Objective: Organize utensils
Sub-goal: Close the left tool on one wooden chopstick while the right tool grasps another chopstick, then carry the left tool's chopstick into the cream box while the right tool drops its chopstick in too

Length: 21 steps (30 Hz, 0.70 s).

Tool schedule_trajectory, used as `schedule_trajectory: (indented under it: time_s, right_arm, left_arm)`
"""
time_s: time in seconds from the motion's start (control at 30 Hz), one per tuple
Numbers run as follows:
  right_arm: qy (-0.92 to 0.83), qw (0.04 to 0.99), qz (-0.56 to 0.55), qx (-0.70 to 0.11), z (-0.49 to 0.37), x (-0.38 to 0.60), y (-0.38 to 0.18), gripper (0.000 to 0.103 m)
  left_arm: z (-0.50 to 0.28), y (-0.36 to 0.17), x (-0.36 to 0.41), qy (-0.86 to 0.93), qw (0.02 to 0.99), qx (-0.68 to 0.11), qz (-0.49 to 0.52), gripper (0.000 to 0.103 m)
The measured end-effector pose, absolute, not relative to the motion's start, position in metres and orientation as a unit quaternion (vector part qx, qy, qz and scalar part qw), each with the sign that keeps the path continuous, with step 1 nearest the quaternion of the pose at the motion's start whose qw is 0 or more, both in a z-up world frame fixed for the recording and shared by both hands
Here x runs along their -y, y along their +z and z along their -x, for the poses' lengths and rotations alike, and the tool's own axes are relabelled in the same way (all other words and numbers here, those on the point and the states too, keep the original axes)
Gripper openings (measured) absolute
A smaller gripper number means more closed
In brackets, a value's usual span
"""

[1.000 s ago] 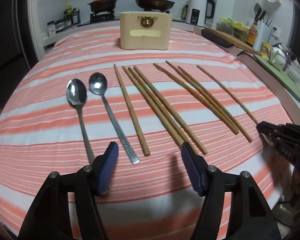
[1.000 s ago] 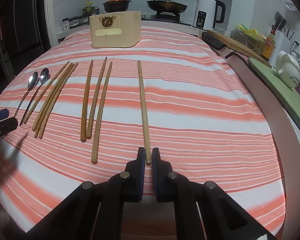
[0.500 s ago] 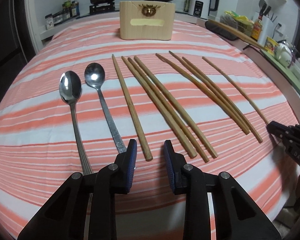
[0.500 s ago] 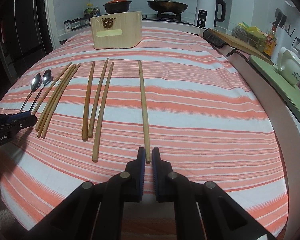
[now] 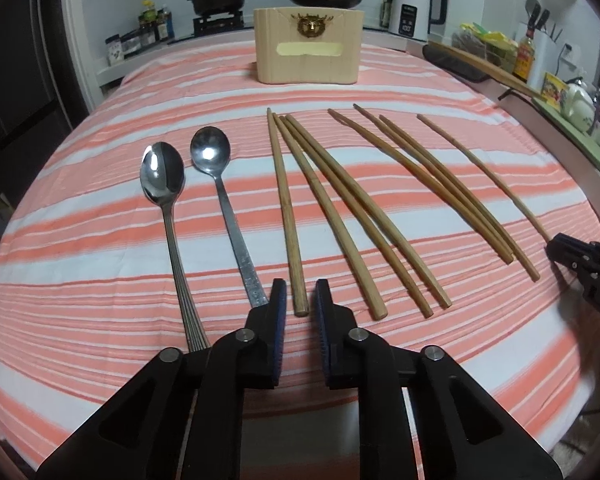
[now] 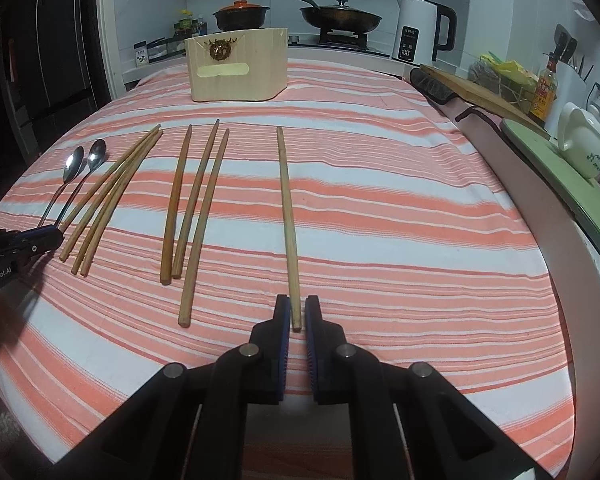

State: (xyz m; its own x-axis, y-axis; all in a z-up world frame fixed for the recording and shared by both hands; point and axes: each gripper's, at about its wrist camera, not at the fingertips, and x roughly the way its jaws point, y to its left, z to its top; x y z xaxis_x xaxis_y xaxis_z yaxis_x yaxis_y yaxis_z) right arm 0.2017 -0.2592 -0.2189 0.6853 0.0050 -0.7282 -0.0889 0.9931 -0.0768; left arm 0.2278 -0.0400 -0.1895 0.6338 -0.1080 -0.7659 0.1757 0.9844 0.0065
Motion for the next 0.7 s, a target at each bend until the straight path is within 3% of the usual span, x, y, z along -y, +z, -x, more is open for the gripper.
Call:
schedule_trajectory:
  time_s: [0.03, 0.1, 0.17, 0.23, 0.27, 0.37, 0.7]
  right_arm:
    - [0.028, 0.917, 0.054, -0.395, -0.201, 0.258, -0.219, 0.019]
    - [0.033, 0.919, 0.056, -0.39, -0.2, 0.257, -0.217, 0.044]
    - [0.031, 0.919, 0.062, -0.388, -0.201, 0.255, -0.218, 0.044]
    - [0.032, 0.917, 0.056, -0.394, -0.205, 0.256, -0.221, 0.043]
    - [0.035, 0.918, 0.051, -0.391, -0.205, 0.257, -0.221, 0.038]
    - [0.034, 0.918, 0.063, -0.39, -0.208, 0.257, -0.221, 0.005]
    - [0.062, 0.94, 0.053, -0.331, -0.202, 0.258, -0.142, 0.005]
  left_arm:
    - [-0.227, -0.19, 0.041, -0.076, 0.904, -0.419, -0.043, 0.031]
    - [-0.226, -0.19, 0.04, -0.075, 0.904, -0.419, -0.041, 0.037]
    - [-0.227, -0.19, 0.039, -0.078, 0.904, -0.419, -0.037, 0.036]
    - [-0.227, -0.191, 0.039, -0.083, 0.904, -0.419, -0.034, 0.023]
    - [-0.228, -0.191, 0.039, -0.086, 0.904, -0.418, -0.035, 0.01]
    - [-0.229, -0.19, 0.042, -0.086, 0.904, -0.416, -0.037, 0.006]
    - [-0.228, -0.105, 0.021, -0.107, 0.931, -0.348, -0.019, 0.004]
